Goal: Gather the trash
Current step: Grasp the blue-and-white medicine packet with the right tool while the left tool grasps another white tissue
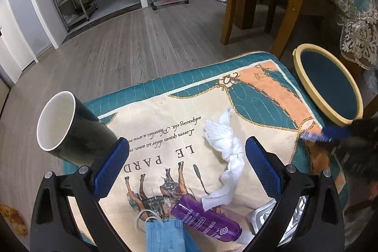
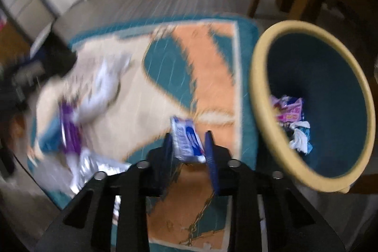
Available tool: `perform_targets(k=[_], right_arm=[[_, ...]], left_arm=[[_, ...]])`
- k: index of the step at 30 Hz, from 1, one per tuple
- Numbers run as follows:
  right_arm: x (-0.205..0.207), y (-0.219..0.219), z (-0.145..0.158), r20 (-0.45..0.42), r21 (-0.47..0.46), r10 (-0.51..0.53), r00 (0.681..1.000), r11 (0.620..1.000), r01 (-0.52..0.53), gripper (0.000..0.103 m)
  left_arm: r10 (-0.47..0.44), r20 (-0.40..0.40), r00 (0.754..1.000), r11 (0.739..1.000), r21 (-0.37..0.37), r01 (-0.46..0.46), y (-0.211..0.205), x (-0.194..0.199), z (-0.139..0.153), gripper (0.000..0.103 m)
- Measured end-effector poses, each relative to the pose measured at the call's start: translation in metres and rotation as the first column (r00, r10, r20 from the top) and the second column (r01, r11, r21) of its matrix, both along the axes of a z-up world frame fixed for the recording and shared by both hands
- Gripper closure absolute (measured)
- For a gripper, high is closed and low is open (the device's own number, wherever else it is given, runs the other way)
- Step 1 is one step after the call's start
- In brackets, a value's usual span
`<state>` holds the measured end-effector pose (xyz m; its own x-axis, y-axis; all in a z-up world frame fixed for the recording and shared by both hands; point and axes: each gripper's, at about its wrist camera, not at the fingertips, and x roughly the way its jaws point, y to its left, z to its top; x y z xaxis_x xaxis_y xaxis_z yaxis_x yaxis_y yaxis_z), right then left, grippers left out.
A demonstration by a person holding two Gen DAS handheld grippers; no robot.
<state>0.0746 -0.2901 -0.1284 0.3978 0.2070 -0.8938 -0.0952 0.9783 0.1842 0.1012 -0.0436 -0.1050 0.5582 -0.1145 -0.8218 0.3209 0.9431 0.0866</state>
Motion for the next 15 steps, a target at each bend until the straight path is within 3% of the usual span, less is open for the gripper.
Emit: perform_targets(k=[5, 15], right_arm=[[0.011, -0.030, 0.035, 0.075, 0.107, -0.121, 0.990, 0.988, 0.113, 0.085], [0.013, -0.053, 0.047, 0.103, 0.162, -0.168, 0.980, 0.975, 0.151, 0.088]], left_arm=[[0.004, -0.018, 1.000, 1.000, 0.008, -0.004, -0.004, 0.005, -0.008, 0.006], [-0.011, -0.048, 0.999, 1.000, 0.023, 0.012, -0.026, 0.009, -0.026, 0.006]])
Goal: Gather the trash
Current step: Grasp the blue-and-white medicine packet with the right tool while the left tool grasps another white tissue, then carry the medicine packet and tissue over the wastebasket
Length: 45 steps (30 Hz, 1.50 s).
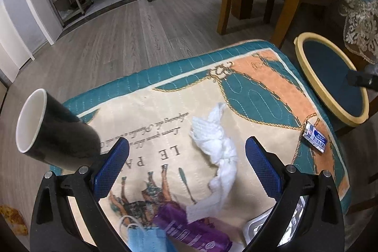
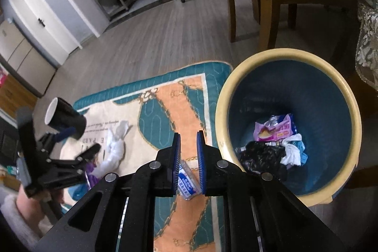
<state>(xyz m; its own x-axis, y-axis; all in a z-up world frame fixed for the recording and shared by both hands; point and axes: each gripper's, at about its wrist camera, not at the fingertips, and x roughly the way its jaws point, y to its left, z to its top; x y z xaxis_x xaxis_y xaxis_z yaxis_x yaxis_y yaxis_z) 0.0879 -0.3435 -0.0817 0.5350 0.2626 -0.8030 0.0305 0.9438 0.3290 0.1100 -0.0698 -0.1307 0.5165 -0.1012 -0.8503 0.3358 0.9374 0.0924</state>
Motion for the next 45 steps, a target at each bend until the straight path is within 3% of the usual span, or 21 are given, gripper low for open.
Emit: perform_targets(k=[9, 11, 13, 16, 20, 22, 26, 28, 30, 38, 45], right_arm=[[0.004, -0.001, -0.002, -0.002, 0.044, 0.028, 1.000, 0.999, -0.028, 0.088], [0.004, 0.010, -0.011, -0.027, 0.042, 0.101, 0.995, 0.994, -0.099, 0.088], [0.003, 0.025, -0.022, -0.061, -0.011, 0.164, 0.985, 0.986, -0.165, 0.084], [0.002, 0.041, -0.043, -0.129, -0.067, 0.227, 0.965, 0.969, -0.237, 0.068], [-0.002, 0.058, -0.061, -0.173, -0.133, 0.277, 0.945, 0.944, -0.301, 0.042], [-0.003, 0.067, -0.068, -0.192, -0.155, 0.294, 0.936, 0.933, -0.325, 0.037], [-0.005, 0.076, -0.077, -0.218, -0.205, 0.298, 0.929, 0.917, -0.342, 0.037], [-0.005, 0.077, -0.081, -0.226, -0.228, 0.290, 0.930, 0.912, -0.340, 0.050], [-0.003, 0.074, -0.081, -0.230, -0.235, 0.277, 0.933, 0.915, -0.329, 0.070], [0.003, 0.051, -0.047, -0.125, -0.102, 0.216, 0.968, 0.968, -0.229, 0.071], [0.010, 0.023, -0.019, -0.045, -0.045, 0.153, 0.987, 0.987, -0.155, 0.071]], left_arm=[[-0.087, -0.032, 0.996, 0.995, 0.044, 0.088, -0.036, -0.003, -0.022, 0.006], [-0.099, -0.049, 0.994, 0.992, 0.076, 0.103, -0.040, -0.004, -0.029, 0.014], [-0.102, -0.086, 0.991, 0.989, 0.095, 0.110, -0.040, -0.003, -0.037, 0.038], [-0.106, -0.131, 0.986, 0.990, 0.080, 0.117, -0.036, -0.001, -0.044, 0.069], [-0.100, -0.114, 0.988, 0.993, 0.055, 0.107, -0.028, 0.000, -0.038, 0.074], [-0.094, -0.113, 0.989, 0.994, 0.041, 0.100, -0.025, 0.000, -0.035, 0.075], [-0.089, -0.112, 0.990, 0.995, 0.041, 0.094, -0.022, -0.001, -0.034, 0.075], [-0.089, -0.105, 0.990, 0.995, 0.040, 0.094, -0.022, -0.002, -0.033, 0.075], [-0.092, -0.092, 0.992, 0.995, 0.033, 0.095, -0.022, -0.002, -0.029, 0.075], [-0.082, -0.033, 0.996, 0.994, -0.068, 0.079, -0.020, 0.000, -0.003, 0.075], [-0.094, 0.005, 0.996, 0.989, -0.109, 0.094, -0.035, 0.004, 0.015, 0.075]])
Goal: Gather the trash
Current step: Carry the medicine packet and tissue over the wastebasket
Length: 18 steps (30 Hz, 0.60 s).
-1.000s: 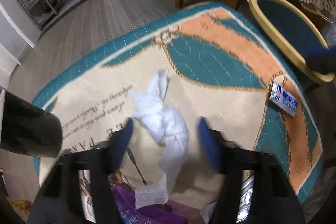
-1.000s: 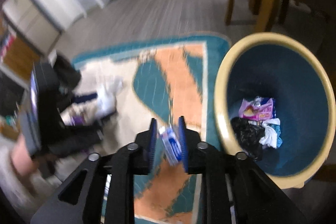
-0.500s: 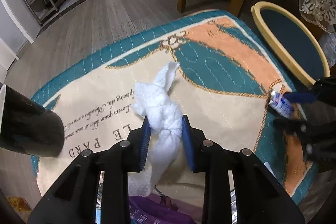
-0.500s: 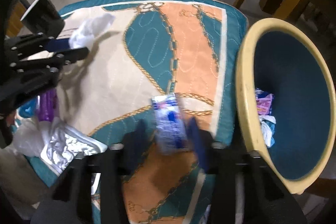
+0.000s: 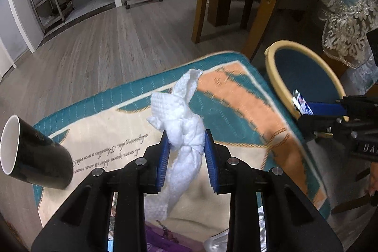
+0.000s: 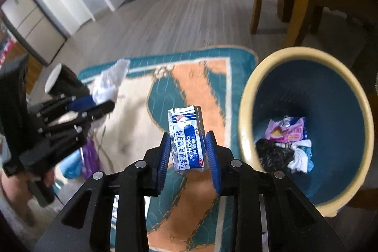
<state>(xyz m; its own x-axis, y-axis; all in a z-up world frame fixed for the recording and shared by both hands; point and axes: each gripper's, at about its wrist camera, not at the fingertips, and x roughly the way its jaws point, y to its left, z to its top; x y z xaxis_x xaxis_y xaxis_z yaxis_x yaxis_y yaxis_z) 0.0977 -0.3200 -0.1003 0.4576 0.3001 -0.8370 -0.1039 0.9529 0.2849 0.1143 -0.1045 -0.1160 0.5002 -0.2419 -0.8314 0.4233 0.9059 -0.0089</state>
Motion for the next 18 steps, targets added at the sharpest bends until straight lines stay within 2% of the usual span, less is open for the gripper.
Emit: perform_targets(k=[7, 11, 18], right_arm=[[-0.004, -0.035, 0.032, 0.075, 0.023, -0.094, 0.993, 0.995, 0.092, 0.071], [-0.010, -0.067, 0.043, 0.111, 0.011, -0.172, 0.979, 0.985, 0.172, 0.071], [-0.024, -0.120, 0.042, 0.114, -0.008, -0.280, 0.953, 0.959, 0.282, 0.071]], left_arm=[[-0.052, 0.040, 0.998, 0.998, -0.040, 0.053, -0.033, -0.005, 0.022, 0.075], [-0.100, 0.064, 0.993, 0.993, -0.058, 0.103, -0.066, -0.012, 0.030, 0.075], [-0.199, 0.087, 0.976, 0.975, -0.079, 0.206, -0.127, -0.031, 0.037, 0.075]])
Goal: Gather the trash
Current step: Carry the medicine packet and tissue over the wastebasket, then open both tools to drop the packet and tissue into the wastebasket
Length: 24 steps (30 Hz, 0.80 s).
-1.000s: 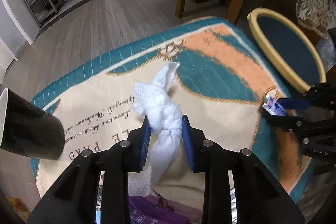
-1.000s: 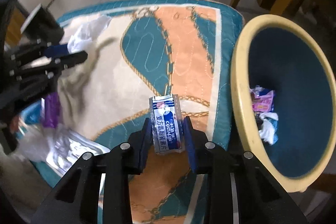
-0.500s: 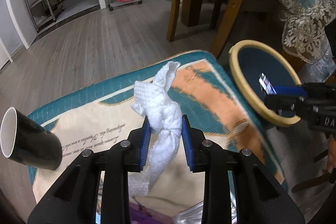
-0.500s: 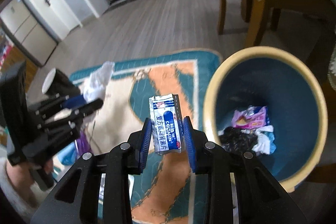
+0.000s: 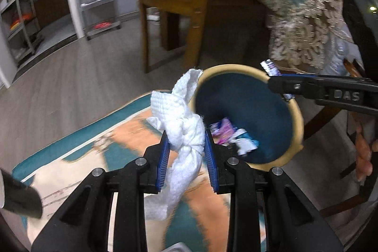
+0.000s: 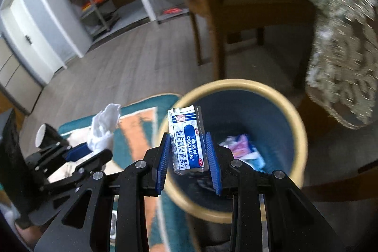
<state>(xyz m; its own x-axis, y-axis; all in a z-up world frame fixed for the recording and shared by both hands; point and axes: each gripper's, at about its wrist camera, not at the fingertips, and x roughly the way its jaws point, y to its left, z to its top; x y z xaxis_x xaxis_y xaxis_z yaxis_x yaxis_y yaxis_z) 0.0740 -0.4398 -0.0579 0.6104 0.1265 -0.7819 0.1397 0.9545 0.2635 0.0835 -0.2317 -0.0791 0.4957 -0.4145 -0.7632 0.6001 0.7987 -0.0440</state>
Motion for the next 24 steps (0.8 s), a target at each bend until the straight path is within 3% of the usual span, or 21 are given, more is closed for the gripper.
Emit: perform_targets(k=[9, 20, 22, 24], right_arm=[[-0.005, -0.042, -0.021, -0.059, 0.022, -0.094, 0.994, 0.995, 0.096, 0.071], [-0.003, -0.047, -0.033, -0.070, 0.051, -0.105, 0.992, 0.993, 0.109, 0.069], [-0.001, -0.046, -0.033, -0.068, 0.044, -0.103, 0.992, 0.993, 0.107, 0.066], [-0.002, -0.045, -0.032, -0.063, 0.034, -0.103, 0.993, 0.994, 0.106, 0.051]], left_arm=[[-0.090, -0.029, 0.996, 0.996, 0.021, 0.090, -0.057, -0.007, -0.025, 0.075], [-0.094, -0.054, 0.994, 0.996, -0.006, 0.094, -0.065, -0.001, -0.036, 0.075], [-0.094, -0.053, 0.994, 0.996, -0.010, 0.093, -0.064, 0.000, -0.035, 0.071], [-0.088, -0.053, 0.995, 0.996, -0.011, 0.088, -0.063, 0.000, -0.034, 0.064]])
